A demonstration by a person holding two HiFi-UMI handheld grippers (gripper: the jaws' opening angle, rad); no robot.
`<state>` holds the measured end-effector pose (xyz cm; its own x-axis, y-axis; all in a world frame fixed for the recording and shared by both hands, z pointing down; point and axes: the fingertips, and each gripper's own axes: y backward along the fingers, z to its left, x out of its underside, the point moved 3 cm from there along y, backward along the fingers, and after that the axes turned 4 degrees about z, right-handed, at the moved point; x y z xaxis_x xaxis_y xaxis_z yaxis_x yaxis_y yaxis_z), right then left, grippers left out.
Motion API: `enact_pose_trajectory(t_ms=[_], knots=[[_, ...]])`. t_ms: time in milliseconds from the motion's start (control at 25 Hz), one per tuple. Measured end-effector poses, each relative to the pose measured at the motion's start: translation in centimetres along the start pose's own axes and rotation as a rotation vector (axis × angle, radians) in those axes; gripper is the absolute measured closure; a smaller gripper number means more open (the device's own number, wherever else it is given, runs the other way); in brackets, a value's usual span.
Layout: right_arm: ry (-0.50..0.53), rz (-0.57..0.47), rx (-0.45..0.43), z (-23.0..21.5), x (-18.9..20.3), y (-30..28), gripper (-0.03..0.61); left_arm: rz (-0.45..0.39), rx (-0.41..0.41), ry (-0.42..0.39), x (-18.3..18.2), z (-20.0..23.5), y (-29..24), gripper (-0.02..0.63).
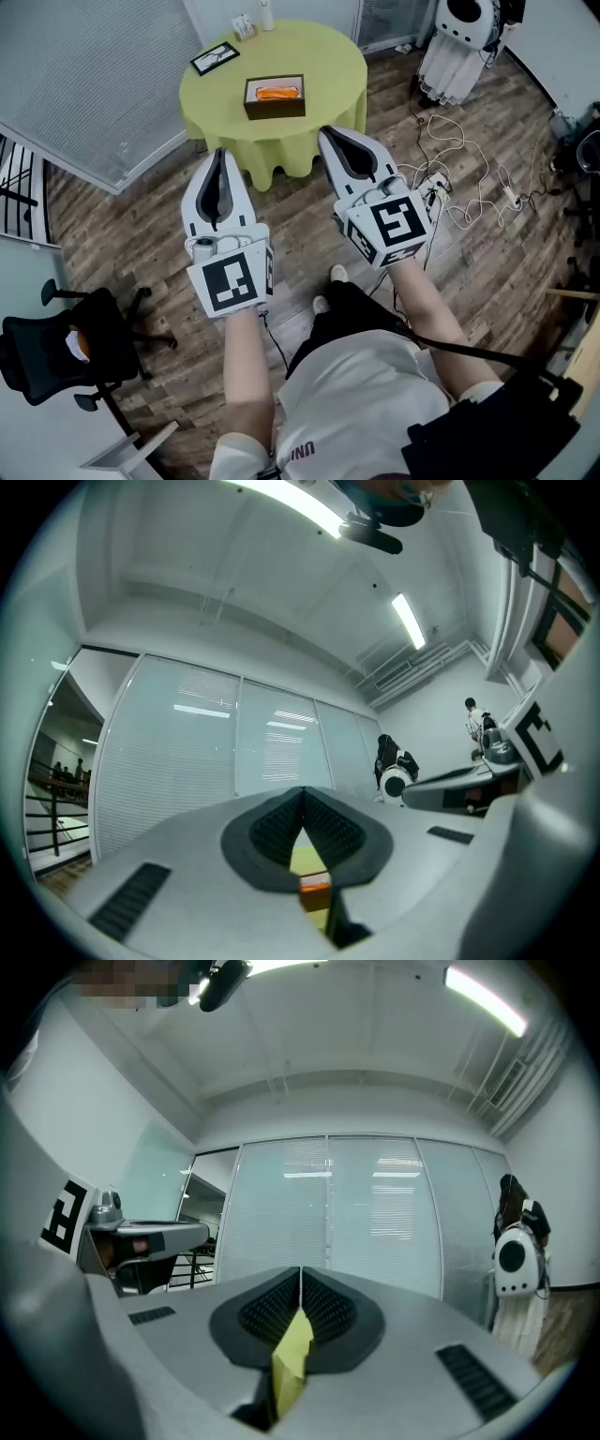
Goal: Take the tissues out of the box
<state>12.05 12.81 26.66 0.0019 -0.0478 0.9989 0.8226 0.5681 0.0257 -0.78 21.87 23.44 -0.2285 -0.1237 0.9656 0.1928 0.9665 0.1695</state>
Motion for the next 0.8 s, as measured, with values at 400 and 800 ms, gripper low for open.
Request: enact_pose_trajectory(t_ms=[400, 800], knots=[[-0.021, -0.015, 0.027, -2.6, 0.1, -2.6, 0.557, 0.008, -0.005, -0.002, 1.2, 0.6, -3.3, 0.601], [-0.013, 0.007, 0.006, -5.6, 1.0, -8.6, 0.557, 0.020, 0.019, -0.038, 2.7, 1.0, -9.5, 0.601]])
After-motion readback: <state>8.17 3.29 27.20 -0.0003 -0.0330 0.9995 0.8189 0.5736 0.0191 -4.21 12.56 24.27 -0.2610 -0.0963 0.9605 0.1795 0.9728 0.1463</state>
